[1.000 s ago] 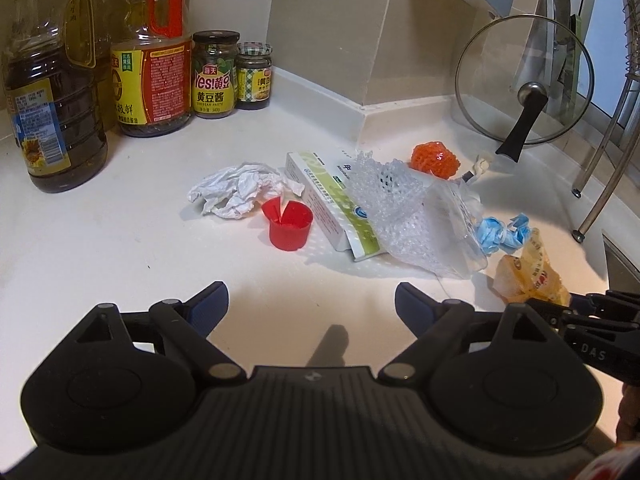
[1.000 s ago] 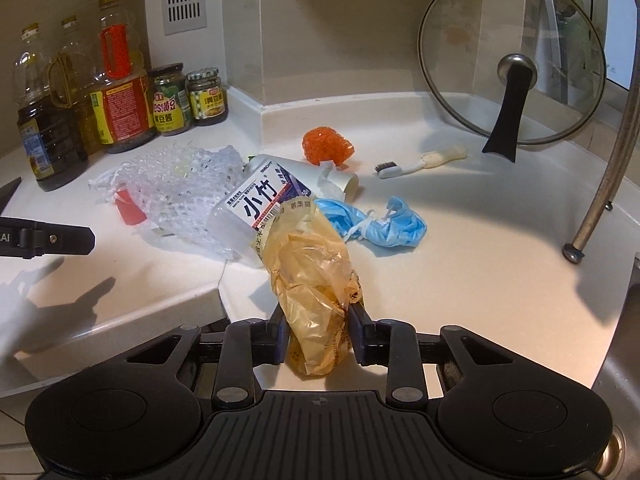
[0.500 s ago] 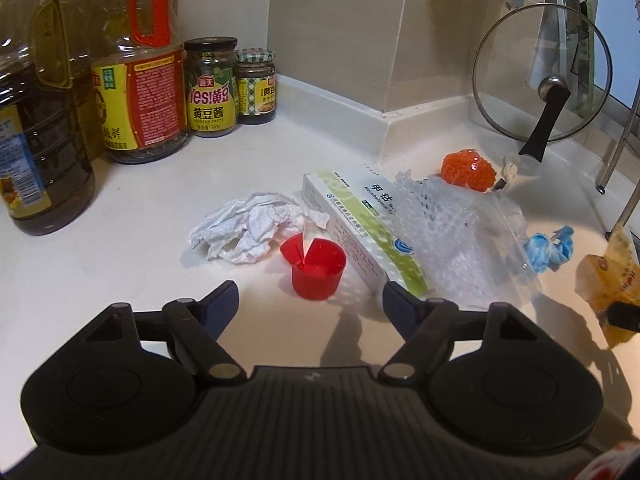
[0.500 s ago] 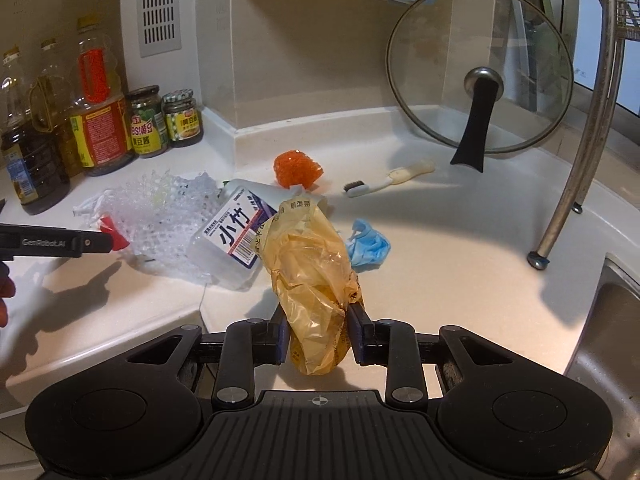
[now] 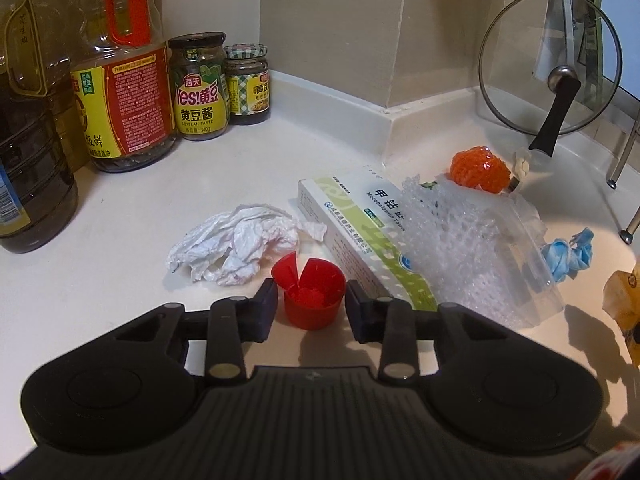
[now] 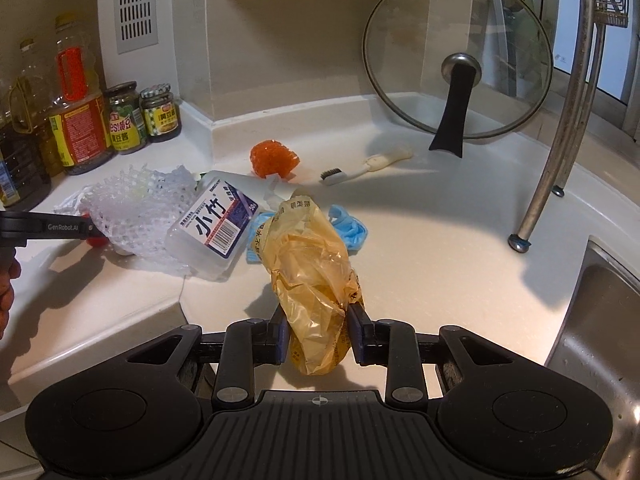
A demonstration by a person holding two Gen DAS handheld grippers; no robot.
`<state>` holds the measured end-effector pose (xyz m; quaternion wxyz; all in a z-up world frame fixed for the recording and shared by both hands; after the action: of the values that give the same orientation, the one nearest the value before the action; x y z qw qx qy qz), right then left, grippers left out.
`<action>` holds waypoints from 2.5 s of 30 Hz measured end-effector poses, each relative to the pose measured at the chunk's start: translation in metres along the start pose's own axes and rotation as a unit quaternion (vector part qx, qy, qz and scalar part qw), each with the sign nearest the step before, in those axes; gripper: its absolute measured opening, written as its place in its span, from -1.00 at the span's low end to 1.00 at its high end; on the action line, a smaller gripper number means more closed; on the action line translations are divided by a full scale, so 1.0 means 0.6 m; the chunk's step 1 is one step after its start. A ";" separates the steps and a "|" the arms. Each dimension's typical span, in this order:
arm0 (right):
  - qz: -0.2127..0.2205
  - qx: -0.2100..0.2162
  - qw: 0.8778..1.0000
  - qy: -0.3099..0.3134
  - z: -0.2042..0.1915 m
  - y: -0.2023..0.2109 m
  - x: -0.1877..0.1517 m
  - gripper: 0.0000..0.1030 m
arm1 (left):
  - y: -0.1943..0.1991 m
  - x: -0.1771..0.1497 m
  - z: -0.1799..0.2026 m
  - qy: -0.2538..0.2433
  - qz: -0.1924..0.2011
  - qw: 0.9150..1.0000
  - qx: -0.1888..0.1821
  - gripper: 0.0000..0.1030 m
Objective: Collect trash
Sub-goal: 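Grasp the red cup with the left tool while the right tool grasps the tan paper bag, then carry both items over the bin and open the left tool to drop the red cup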
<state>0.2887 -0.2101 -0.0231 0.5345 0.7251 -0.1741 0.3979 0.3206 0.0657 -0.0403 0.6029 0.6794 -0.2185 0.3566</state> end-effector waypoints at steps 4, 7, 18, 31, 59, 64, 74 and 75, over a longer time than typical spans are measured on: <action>0.001 0.005 1.000 -0.006 0.002 0.004 -0.002 -0.41 | 0.024 -0.009 -0.002 0.012 -0.004 1.000 -0.003 -0.36; 0.002 0.014 1.000 -0.010 0.003 0.010 -0.004 -0.41 | 0.050 -0.017 0.005 0.010 -0.003 1.000 -0.007 -0.36; 0.009 0.074 0.997 -0.001 -0.007 0.061 -0.028 -0.41 | 0.162 -0.064 0.067 -0.005 0.001 0.999 -0.034 -0.36; -0.041 0.184 0.981 0.046 -0.054 0.087 -0.117 -0.41 | 0.239 -0.191 0.108 0.013 -0.042 0.999 -0.022 -0.36; -0.209 0.098 0.973 0.005 -0.037 -0.140 -0.341 -0.41 | -0.003 -0.416 0.116 -0.010 -0.196 0.979 -0.054 -0.35; -0.217 0.099 0.971 0.002 -0.042 -0.153 -0.350 -0.41 | -0.021 -0.420 0.122 -0.008 -0.205 0.977 -0.055 -0.35; -0.219 0.098 0.971 -0.003 -0.043 -0.155 -0.350 -0.41 | -0.026 -0.417 0.124 -0.006 -0.210 0.976 -0.056 -0.34; -0.219 0.098 0.971 -0.003 -0.043 -0.155 -0.350 -0.41 | -0.026 -0.417 0.124 -0.004 -0.211 0.976 -0.055 -0.33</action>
<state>0.2105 -0.1886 -0.2396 0.5342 0.7958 0.0275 0.2836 0.1859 -0.0372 -0.2392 0.7001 0.6775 -0.0919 0.2061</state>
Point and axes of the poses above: each gripper's, at about its wrist camera, not at the fingertips, and y roughly against the way its jaws point, z to its right, x to its top, the point moved 3 cm from there along -y, roughly the way its jaws point, and after that the axes turned 7 degrees about x, right-handed, at the moved point
